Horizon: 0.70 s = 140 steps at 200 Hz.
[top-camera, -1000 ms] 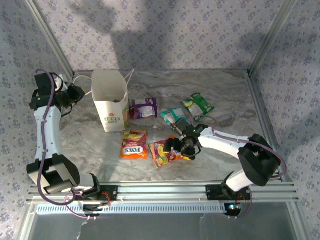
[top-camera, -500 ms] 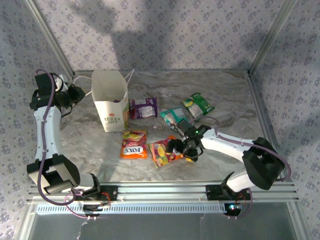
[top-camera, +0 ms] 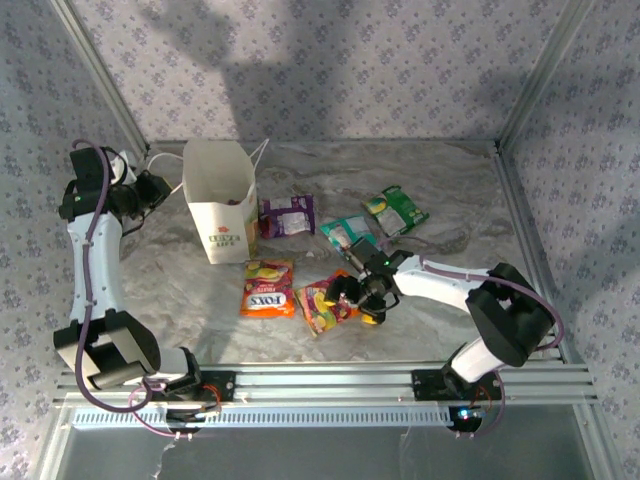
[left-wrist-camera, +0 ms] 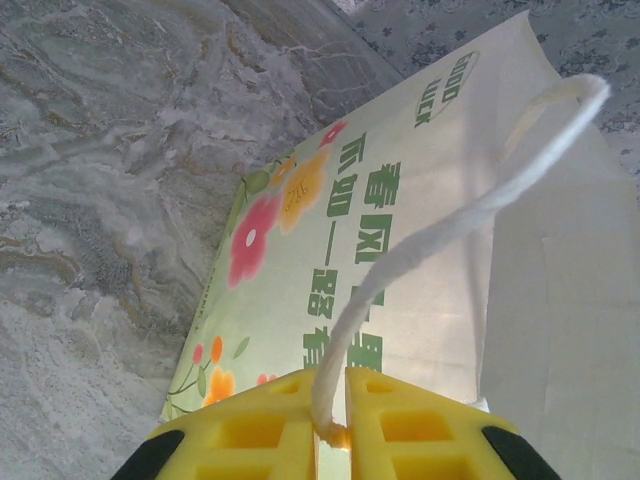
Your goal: Place the snacks into the paper bag
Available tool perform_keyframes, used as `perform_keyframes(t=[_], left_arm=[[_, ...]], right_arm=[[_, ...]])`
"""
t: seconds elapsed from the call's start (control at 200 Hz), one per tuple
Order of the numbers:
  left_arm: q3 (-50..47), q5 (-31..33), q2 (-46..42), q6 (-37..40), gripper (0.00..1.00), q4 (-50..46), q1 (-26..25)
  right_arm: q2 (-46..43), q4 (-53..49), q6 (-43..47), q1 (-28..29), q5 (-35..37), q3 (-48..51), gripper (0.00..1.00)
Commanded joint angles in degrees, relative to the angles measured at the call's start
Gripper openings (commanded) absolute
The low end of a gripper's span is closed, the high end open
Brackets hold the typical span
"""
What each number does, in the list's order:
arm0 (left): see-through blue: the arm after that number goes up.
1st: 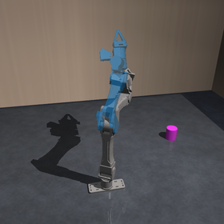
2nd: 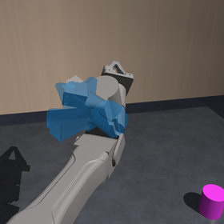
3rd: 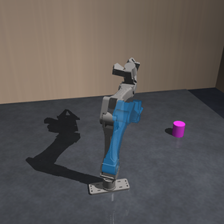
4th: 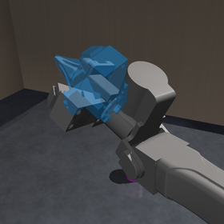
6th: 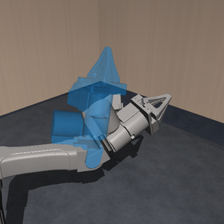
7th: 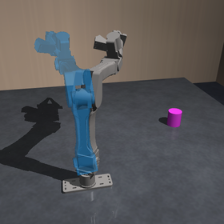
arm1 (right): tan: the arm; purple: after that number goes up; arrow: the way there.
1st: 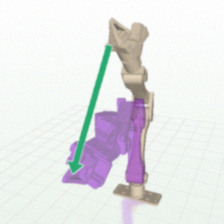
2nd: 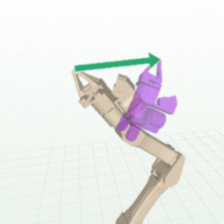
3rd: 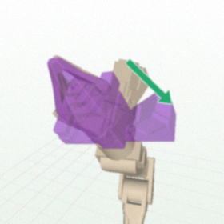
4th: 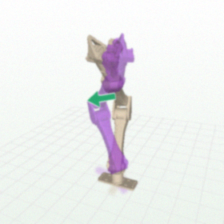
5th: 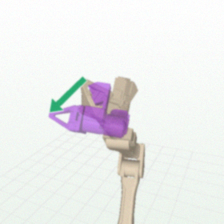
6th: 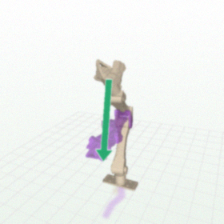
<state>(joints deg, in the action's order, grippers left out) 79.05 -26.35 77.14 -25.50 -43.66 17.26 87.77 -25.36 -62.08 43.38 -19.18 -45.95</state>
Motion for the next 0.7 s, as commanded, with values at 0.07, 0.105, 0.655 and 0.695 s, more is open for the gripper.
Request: perform_keyframes(t=[0.07,0.105,0.655,0.695], left_arm=[[1.42,-0.85,-2.43,0.89,0.16,-1.52,0.24],[1.33,-0.81,-2.60,0.81,0.16,-1.52,0.23],[-0.37,-0.36,-2.97,0.71,0.16,-1.25,0.26],[-0.45,-0.36,-3.06,0.73,0.16,-1.25,0.24]], right_arm=[[1.53,6.57,-4.05,-1.18,0.82,1.80,0.88],[1.48,6.20,-4.00,-1.43,1.30,1.55,0.87],[-0.06,-3.00,9.86,-8.81,10.78,-1.38,0.73],[0.32,-1.56,11.84,-9.47,10.04,-1.43,0.73]])
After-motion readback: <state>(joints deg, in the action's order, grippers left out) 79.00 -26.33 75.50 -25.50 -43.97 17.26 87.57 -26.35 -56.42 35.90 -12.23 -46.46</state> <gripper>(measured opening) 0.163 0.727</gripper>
